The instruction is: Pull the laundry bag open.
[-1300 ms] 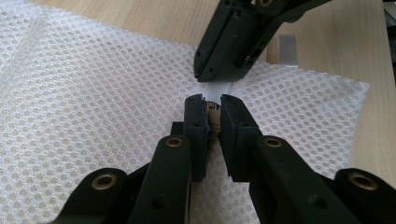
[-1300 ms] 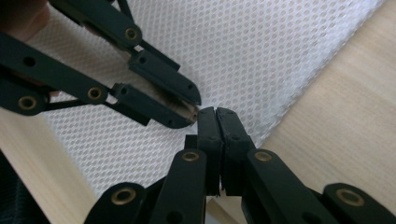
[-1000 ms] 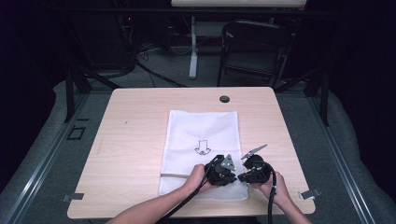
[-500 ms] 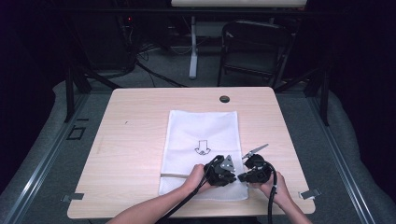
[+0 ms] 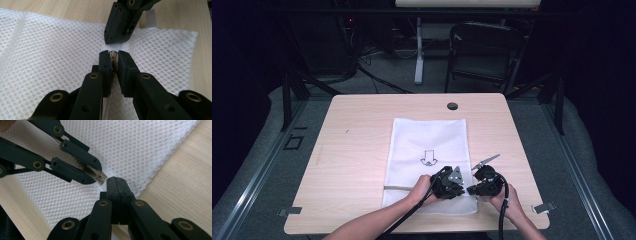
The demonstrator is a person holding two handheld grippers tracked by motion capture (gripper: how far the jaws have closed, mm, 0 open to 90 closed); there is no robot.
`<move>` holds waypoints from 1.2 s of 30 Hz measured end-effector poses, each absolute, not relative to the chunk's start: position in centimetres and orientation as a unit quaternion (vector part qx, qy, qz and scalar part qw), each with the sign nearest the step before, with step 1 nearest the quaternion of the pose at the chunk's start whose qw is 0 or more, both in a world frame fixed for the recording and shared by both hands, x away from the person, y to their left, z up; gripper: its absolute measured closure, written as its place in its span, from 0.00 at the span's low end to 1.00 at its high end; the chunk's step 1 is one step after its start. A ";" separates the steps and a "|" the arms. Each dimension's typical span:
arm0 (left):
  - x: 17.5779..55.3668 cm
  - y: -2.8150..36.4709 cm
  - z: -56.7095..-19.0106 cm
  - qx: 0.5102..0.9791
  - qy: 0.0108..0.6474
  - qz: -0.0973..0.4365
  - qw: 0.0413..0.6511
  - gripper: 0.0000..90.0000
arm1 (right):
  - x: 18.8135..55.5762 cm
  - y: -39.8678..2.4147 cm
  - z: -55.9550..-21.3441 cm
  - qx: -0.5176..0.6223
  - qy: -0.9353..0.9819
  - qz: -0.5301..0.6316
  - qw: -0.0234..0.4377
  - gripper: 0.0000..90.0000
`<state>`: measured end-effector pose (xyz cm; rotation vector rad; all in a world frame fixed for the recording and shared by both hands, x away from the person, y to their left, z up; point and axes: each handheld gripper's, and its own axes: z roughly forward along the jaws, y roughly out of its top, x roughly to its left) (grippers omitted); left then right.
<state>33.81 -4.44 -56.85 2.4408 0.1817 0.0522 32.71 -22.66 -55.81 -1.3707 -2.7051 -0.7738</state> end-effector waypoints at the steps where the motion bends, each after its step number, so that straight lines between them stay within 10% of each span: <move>1: 33.8 -4.4 -56.9 0.938 0.070 0.021 0.338 0.91 | 32.7 -22.6 -55.8 -0.438 -0.864 -0.247 0.005 1.00; 36: 33.5 -2.0 -56.3 0.938 0.075 0.037 0.336 0.91 | 32.8 -22.4 -55.5 -0.422 -0.879 -0.224 -0.003 1.00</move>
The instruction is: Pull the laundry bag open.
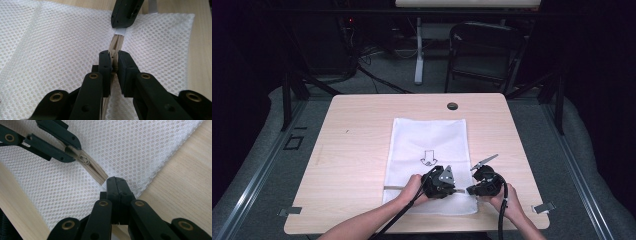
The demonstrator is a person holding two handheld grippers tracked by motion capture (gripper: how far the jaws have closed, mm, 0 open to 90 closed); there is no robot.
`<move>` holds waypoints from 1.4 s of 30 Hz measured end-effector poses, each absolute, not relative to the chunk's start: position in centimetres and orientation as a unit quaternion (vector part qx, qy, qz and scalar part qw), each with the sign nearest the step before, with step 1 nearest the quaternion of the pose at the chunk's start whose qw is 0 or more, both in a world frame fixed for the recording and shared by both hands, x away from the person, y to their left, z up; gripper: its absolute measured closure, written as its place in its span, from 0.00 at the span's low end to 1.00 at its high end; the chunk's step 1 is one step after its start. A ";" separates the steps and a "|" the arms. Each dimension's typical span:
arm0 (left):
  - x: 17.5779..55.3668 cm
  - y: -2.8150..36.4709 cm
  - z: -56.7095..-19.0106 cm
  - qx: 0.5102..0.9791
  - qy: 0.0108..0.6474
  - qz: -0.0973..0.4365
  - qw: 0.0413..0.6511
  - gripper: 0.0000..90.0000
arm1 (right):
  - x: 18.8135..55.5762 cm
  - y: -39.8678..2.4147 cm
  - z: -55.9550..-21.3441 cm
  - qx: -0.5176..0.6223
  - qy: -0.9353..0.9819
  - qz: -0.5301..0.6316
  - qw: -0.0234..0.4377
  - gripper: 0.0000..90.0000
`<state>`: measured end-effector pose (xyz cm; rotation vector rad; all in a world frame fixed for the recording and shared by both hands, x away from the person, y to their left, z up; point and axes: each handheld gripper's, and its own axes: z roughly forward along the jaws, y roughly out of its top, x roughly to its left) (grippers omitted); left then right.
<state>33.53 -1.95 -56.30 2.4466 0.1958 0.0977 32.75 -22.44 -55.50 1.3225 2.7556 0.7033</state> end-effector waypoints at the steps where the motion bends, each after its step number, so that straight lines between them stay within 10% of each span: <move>1: 33.5 -1.9 -56.3 0.939 0.077 0.037 0.335 0.91 | 32.8 -22.5 -55.5 0.420 0.880 0.223 0.001 1.00; 42: 33.6 1.0 -55.8 0.939 0.076 0.041 0.332 0.90 | 32.8 -22.4 -55.5 0.418 0.880 0.224 0.002 1.00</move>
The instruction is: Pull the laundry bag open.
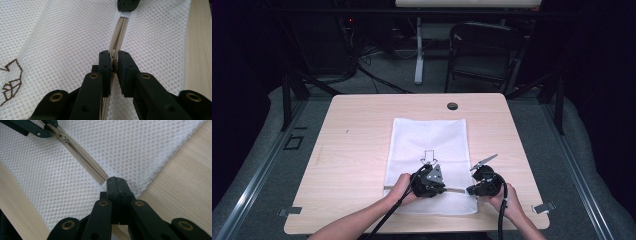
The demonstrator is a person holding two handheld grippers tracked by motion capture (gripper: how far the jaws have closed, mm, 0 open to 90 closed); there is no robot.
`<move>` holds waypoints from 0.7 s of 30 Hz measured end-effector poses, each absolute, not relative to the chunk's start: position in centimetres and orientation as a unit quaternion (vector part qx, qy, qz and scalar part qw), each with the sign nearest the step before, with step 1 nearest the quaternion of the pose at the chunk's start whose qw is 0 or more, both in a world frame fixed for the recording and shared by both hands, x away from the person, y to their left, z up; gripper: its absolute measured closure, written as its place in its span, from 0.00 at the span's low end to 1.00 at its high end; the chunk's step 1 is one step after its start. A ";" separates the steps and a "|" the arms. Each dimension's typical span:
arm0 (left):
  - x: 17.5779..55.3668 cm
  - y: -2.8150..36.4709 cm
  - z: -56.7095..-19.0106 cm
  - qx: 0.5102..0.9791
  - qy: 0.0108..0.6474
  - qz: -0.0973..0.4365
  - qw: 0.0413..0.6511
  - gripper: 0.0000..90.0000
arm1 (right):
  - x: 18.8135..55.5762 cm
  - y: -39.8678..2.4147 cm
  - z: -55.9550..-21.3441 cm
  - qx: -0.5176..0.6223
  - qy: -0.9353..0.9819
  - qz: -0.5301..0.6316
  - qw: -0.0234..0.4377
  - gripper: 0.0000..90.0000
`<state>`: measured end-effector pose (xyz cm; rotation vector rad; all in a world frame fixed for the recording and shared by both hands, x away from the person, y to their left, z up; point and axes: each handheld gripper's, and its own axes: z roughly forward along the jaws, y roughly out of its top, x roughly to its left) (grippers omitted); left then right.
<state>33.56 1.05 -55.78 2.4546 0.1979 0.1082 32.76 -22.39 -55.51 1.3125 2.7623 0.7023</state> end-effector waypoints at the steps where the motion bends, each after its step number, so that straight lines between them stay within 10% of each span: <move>1: 33.6 1.1 -55.8 0.939 0.076 0.040 0.333 0.90 | 32.8 -22.4 -55.6 0.419 0.879 0.228 0.001 1.00; 21: 33.5 3.0 -55.5 0.939 0.078 0.045 0.331 0.90 | 32.7 -22.2 -55.5 0.426 0.874 0.234 -0.004 1.00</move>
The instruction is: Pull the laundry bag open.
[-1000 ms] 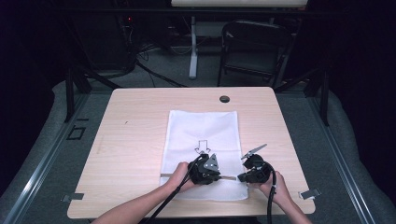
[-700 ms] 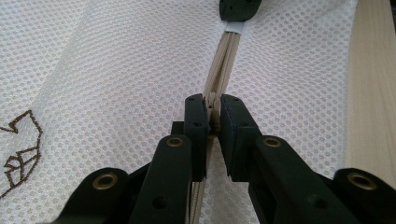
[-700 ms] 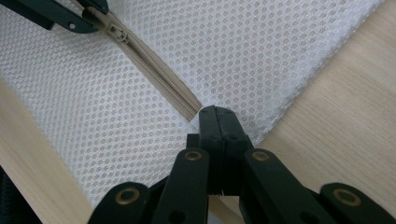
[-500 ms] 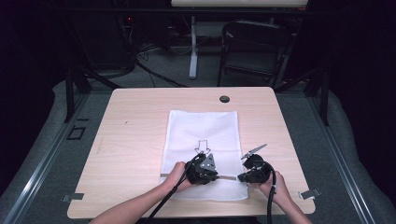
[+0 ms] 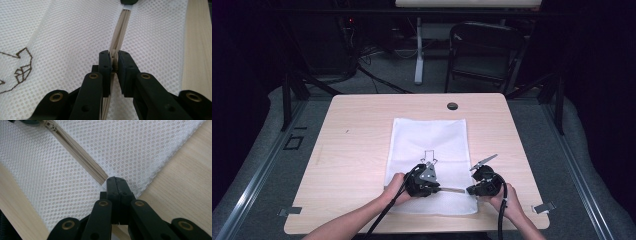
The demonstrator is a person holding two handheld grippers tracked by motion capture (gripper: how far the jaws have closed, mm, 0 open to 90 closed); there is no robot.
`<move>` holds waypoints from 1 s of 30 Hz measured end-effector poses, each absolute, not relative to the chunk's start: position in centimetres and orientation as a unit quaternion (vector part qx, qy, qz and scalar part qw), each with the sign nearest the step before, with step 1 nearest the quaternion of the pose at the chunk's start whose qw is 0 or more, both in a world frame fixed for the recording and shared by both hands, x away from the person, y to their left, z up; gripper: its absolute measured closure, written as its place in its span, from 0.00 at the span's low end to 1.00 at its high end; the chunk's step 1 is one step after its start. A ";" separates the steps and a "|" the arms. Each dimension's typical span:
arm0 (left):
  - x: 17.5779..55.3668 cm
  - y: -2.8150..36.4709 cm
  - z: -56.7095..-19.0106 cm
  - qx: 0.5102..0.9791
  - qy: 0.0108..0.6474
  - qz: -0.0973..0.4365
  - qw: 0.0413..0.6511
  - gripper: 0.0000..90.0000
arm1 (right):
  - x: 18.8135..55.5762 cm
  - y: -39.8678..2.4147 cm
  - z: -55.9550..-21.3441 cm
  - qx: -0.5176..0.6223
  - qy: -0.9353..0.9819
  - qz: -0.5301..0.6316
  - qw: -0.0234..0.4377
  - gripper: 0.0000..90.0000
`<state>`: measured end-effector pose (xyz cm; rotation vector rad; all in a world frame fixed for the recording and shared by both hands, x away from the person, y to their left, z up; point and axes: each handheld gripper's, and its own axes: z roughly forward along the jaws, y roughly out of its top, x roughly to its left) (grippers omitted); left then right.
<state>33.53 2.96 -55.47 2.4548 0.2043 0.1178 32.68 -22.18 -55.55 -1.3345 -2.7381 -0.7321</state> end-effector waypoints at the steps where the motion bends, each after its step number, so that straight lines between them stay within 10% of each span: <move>1: 33.5 3.0 -55.4 0.940 0.075 0.042 0.329 0.90 | 32.6 -22.1 -55.6 -0.432 -0.869 -0.240 0.003 1.00; 30: 33.5 5.7 -55.2 0.937 0.088 0.047 0.333 0.90 | 32.7 -22.2 -55.5 -0.427 -0.874 -0.231 0.002 1.00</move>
